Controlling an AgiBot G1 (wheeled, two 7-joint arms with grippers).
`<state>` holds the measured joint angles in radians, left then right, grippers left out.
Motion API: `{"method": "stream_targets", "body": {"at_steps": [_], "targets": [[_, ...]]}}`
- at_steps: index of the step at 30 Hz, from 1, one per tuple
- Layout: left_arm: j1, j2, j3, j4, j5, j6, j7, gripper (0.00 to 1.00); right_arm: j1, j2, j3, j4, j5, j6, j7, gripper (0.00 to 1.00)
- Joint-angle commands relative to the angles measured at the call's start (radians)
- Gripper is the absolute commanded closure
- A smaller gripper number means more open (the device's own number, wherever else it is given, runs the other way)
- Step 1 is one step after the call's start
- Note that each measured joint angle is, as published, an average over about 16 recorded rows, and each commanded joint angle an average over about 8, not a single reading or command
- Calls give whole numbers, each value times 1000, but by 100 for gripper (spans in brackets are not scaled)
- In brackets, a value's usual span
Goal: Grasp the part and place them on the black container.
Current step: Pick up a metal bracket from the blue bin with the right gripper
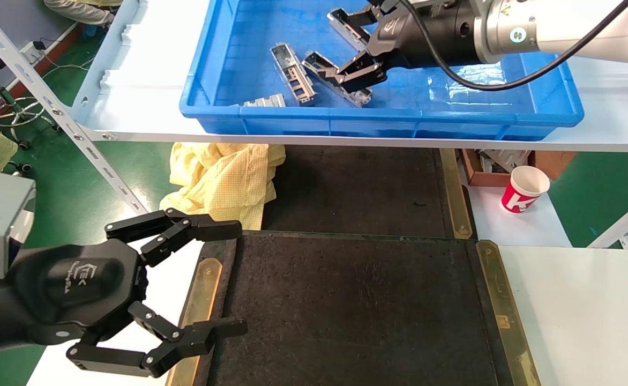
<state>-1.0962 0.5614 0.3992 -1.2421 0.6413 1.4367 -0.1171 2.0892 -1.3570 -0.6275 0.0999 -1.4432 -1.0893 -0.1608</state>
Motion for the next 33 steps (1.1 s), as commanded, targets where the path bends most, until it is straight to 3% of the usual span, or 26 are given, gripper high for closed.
{"method": "stream_targets", "body": {"at_steps": [1,14,17,22,24,33], "targets": [[0,0,0,0,0,0,0,0,0,-1,-6,6,-3,-5,6,0],[0,0,0,0,0,0,0,0,-22,-6,-68,59,-13,-16,85,1],[0,0,0,0,0,0,0,0,-26,-7,-82,72,-9,-15,105,23],[0,0,0,0,0,0,0,0,-28,-6,-103,89,4,-2,136,85],[0,0,0,0,0,0,0,0,-27,-6,-111,95,10,5,145,97],[0,0,0,0,0,0,0,0,-26,-5,-145,109,39,26,165,100]]}}
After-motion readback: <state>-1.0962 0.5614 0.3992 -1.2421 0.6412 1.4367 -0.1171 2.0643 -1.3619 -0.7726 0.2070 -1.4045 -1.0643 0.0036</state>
